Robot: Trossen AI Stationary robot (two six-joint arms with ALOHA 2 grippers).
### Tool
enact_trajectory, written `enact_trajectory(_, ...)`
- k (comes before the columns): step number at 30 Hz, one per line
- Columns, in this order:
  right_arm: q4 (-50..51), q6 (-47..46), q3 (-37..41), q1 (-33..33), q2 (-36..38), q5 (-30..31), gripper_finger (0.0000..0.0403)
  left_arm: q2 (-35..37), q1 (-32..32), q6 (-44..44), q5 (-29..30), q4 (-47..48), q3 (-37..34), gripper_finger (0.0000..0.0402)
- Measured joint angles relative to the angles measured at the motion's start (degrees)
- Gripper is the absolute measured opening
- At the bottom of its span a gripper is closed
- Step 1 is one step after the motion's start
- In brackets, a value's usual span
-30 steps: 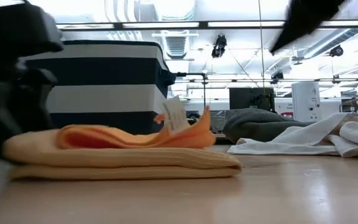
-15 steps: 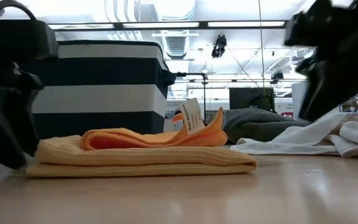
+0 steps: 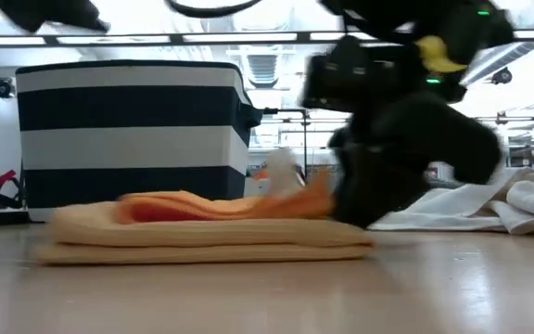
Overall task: Fold towel
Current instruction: Stack the orange towel on top of the yellow towel, then fold the white patterned kitchen towel
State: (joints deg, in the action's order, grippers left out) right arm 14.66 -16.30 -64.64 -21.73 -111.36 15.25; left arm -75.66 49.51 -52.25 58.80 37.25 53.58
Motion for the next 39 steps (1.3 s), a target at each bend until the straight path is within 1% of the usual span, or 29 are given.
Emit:
enact_trajectory(2, 0.08, 1.57, -3.39, 0.72, -2.38, -0.46, 0.0103, 2.86, -0.05, 3.50, 5.42, -0.36, -0.11, 0.0152)
enact_trajectory(4, -0.05, 3.68, -6.65, 1.63, -4.50, -1.46, 0.0100, 5.42, -0.01, 6.34, 8.08, -0.40, -0.13, 0.0152)
enact_trajectory(7, -0.04, 6.15, -11.32, 3.37, -7.66, -2.76, 0.0098, 8.23, 0.00, 7.18, 8.35, -0.65, -0.18, 0.0152)
enact_trajectory(10, -0.03, 8.15, -15.55, 5.72, -10.47, -3.48, 0.0101, 9.53, 0.08, 7.14, 7.52, -0.74, -0.81, 0.0153)
enact_trajectory(14, -0.45, 13.00, -20.79, 9.26, -14.19, -5.25, 0.0109, 9.31, 0.08, 6.88, 5.82, -0.75, -1.65, 0.0150)
enact_trajectory(18, -0.90, 18.15, -26.45, 11.74, -18.23, -5.80, 0.0114, 7.87, 0.07, 6.79, 6.26, -0.65, -1.88, 0.0144)
enact_trajectory(26, -0.18, 26.11, -40.32, 13.21, -25.81, -4.49, 0.0102, 7.54, -0.05, 8.49, 7.28, -0.74, -1.86, 0.0129)
enact_trajectory(29, 5.23, 27.38, -44.89, 13.21, -25.72, -4.48, 0.0092, 7.82, -0.05, 8.50, 7.29, -0.72, -1.86, 0.0124)
enact_trajectory(33, 18.04, 26.81, -47.56, 12.84, -22.93, -4.31, 0.0079, 7.85, -0.05, 8.76, 6.78, -0.75, -1.84, 0.0118)
enact_trajectory(36, 26.29, 26.72, -45.72, 11.86, -19.42, -4.37, 0.0073, 7.74, -0.05, 8.89, 6.69, -0.76, -1.79, 0.0116)
enact_trajectory(39, 29.92, 23.63, -39.69, 10.49, -13.96, -4.59, 0.0071, 7.70, -0.04, 8.78, 6.65, -0.80, -1.79, 0.0117)
